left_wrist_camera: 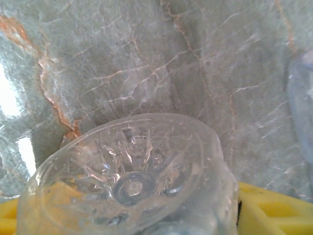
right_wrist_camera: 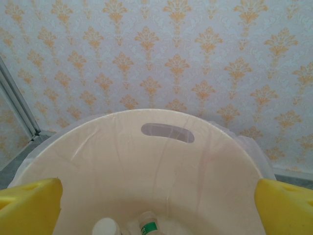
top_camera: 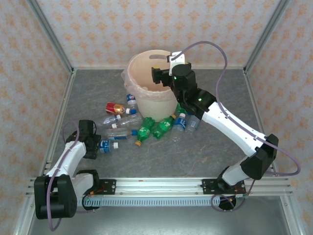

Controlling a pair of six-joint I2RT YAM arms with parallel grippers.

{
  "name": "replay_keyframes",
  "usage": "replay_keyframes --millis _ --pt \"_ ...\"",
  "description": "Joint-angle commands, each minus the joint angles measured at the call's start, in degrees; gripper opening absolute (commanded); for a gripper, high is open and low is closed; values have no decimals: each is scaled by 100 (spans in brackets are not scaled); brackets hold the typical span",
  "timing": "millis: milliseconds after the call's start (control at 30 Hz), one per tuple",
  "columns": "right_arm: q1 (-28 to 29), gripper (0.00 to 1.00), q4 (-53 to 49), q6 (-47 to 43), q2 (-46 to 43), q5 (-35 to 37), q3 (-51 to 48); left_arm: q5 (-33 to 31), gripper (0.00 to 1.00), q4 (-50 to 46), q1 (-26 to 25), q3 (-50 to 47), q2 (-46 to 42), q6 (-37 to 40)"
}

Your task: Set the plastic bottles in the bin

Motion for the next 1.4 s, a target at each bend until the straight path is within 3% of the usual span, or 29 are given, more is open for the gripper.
replay_keyframes --millis 0,433,733,933,1167,1367 --pt "20 100 -148 74 65 -26 241 -113 66 73 92 18 -167 36" --pt "20 100 -392 586 127 -77 439 -308 66 -226 144 690 -722 525" --pt "20 100 -545 1089 -150 -43 274 -531 62 -26 140 1823 -920 1324" --pt "21 100 -530 1474 -667 256 -206 -678 63 239 73 2899 -498 1849" --pt "20 100 -677 2023 -1213 421 -672 -950 63 726 -415 4157 256 2312" --pt "22 100 -746 2148 -1490 535 -867 -1389 63 1191 -1555 5236 1029 2854"
